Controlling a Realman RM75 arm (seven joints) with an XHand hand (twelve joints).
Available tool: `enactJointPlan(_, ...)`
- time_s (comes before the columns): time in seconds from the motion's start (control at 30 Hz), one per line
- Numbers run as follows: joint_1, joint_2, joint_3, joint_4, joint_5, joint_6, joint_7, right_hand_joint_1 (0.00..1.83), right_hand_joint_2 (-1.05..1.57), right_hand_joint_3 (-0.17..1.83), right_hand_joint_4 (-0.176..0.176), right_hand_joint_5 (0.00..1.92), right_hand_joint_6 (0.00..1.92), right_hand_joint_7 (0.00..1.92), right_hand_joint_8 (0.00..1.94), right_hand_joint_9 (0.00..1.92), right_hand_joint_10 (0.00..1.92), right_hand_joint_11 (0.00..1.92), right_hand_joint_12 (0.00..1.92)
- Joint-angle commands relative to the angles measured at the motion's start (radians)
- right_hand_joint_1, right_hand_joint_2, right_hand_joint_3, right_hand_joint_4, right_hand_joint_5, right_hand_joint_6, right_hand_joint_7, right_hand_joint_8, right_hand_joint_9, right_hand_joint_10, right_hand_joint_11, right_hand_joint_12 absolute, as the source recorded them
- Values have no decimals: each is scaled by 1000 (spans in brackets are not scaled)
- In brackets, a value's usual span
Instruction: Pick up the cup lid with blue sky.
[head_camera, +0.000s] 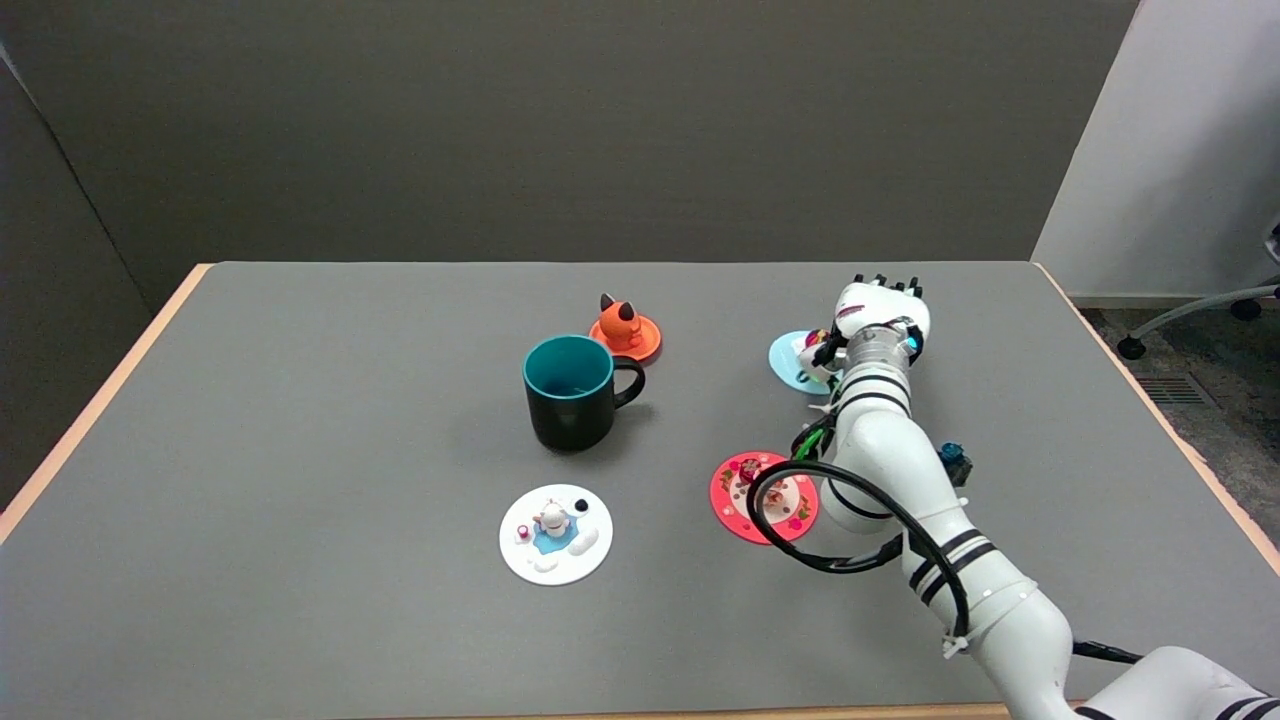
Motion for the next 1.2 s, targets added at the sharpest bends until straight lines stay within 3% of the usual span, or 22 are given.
enactJointPlan(0.03, -2, 4, -9, -4, -11, 17, 21, 913, 1144, 229, 128, 716, 1398, 198, 893, 364, 614, 185, 169)
enactJointPlan(0.8, -17, 8, -9, -58, -4, 12, 21, 935, 1130, 224, 118, 748, 1352, 253, 963, 382, 691, 196, 171)
enactJointPlan(1.03, -27, 6, -5, -63, 2, 14, 21, 896, 1157, 235, 129, 689, 1437, 293, 927, 368, 666, 197, 174)
enactJointPlan(1.07, -28, 6, -4, -63, 3, 14, 21, 841, 1004, 407, 79, 692, 1123, 329, 874, 379, 612, 198, 169)
enactJointPlan(1.1, -28, 6, -4, -63, 7, 14, 21, 759, 758, 666, -11, 711, 602, 385, 786, 396, 531, 198, 160)
enactJointPlan(1.2, -28, 6, -6, -62, 12, 11, 21, 764, 682, 682, -59, 759, 371, 539, 507, 402, 449, 178, 161)
